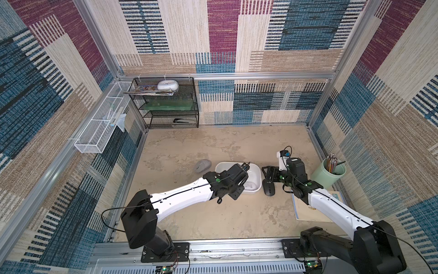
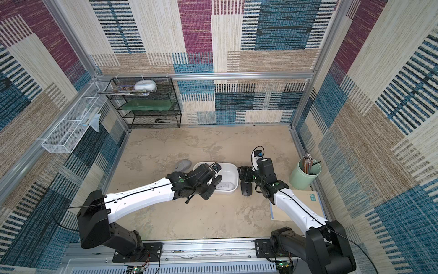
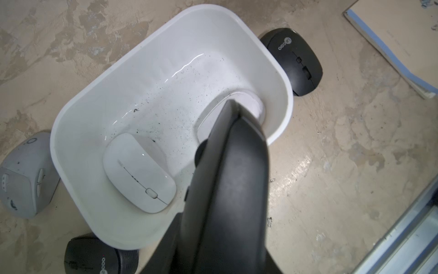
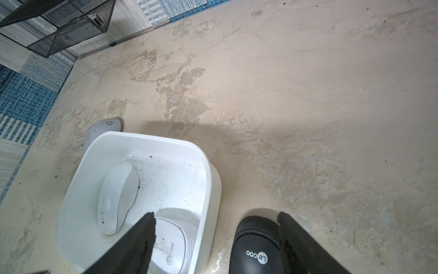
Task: Take out the mouse from the storage box
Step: Place the mouse at the center of the board.
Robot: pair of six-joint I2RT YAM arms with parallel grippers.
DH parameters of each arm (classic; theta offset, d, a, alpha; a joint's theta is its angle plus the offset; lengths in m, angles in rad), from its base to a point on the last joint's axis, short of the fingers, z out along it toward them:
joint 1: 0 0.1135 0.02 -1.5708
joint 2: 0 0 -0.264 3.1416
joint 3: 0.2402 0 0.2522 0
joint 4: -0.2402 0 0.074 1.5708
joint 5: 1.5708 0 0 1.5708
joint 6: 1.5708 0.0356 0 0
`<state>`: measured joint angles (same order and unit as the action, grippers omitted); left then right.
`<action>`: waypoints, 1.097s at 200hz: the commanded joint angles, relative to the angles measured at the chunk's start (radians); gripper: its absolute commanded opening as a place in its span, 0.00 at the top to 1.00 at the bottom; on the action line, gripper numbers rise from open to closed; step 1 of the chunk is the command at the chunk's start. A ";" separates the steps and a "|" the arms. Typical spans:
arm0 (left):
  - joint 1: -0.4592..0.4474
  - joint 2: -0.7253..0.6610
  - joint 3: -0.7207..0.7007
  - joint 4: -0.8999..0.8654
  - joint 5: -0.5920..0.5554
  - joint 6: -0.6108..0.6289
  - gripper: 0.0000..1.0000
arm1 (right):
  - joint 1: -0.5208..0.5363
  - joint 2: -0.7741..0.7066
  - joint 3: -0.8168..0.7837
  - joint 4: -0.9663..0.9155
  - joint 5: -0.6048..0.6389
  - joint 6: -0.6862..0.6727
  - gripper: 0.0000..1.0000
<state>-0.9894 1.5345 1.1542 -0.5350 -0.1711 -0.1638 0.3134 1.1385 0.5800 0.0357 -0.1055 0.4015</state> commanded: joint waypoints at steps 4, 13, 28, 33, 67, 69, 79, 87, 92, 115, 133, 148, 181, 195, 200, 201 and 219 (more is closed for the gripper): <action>-0.031 -0.054 -0.063 0.014 -0.095 -0.004 0.72 | 0.001 0.003 0.004 0.018 -0.005 0.003 0.16; -0.046 -0.072 -0.087 0.014 -0.108 -0.010 0.72 | 0.001 0.002 0.003 0.017 -0.008 0.002 0.16; -0.074 -0.091 -0.118 0.013 -0.128 -0.024 0.72 | 0.001 0.000 0.004 0.015 -0.009 0.004 0.16; -0.083 -0.094 -0.128 0.011 -0.132 -0.026 0.71 | 0.001 0.000 0.004 0.015 -0.009 0.003 0.16; -0.122 -0.096 -0.189 0.013 -0.163 -0.072 0.71 | 0.000 0.011 0.011 0.017 -0.045 -0.009 0.17; -0.123 -0.095 -0.193 0.015 -0.164 -0.074 0.71 | 0.001 0.012 0.012 0.017 -0.048 -0.010 0.17; -0.137 -0.098 -0.214 0.018 -0.176 -0.082 0.71 | 0.001 0.016 0.020 0.011 -0.060 -0.019 0.17; -0.143 -0.101 -0.233 0.021 -0.186 -0.091 0.71 | 0.001 0.019 0.023 0.010 -0.066 -0.022 0.17; -0.147 -0.099 -0.242 0.021 -0.193 -0.096 0.71 | 0.000 0.020 0.024 0.007 -0.067 -0.021 0.17; -0.155 -0.100 -0.279 0.021 -0.211 -0.121 0.71 | 0.001 0.020 0.027 0.008 -0.076 -0.020 0.17; -0.155 -0.092 -0.291 0.013 -0.228 -0.134 0.70 | 0.001 0.023 0.030 0.009 -0.082 -0.014 0.17; -0.155 -0.080 -0.294 0.003 -0.245 -0.140 0.69 | 0.001 0.028 0.033 0.009 -0.088 -0.010 0.17; -0.157 -0.045 -0.297 -0.007 -0.253 -0.140 0.67 | 0.000 0.035 0.046 0.000 -0.094 -0.010 0.17; -0.164 -0.026 -0.291 -0.010 -0.257 -0.139 0.66 | 0.001 0.035 0.051 -0.003 -0.092 -0.007 0.17; -0.166 -0.020 -0.291 -0.011 -0.259 -0.137 0.65 | 0.001 0.036 0.053 -0.005 -0.092 -0.007 0.17; -0.166 -0.019 -0.290 -0.011 -0.258 -0.136 0.65 | 0.001 0.036 0.053 -0.005 -0.093 -0.007 0.17; -0.179 0.008 -0.282 -0.018 -0.267 -0.126 0.63 | 0.001 0.039 0.060 -0.008 -0.094 -0.005 0.18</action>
<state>-1.1561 1.5169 0.8585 -0.5354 -0.4088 -0.2955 0.3134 1.1725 0.6266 0.0341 -0.1917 0.3939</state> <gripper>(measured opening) 0.365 0.827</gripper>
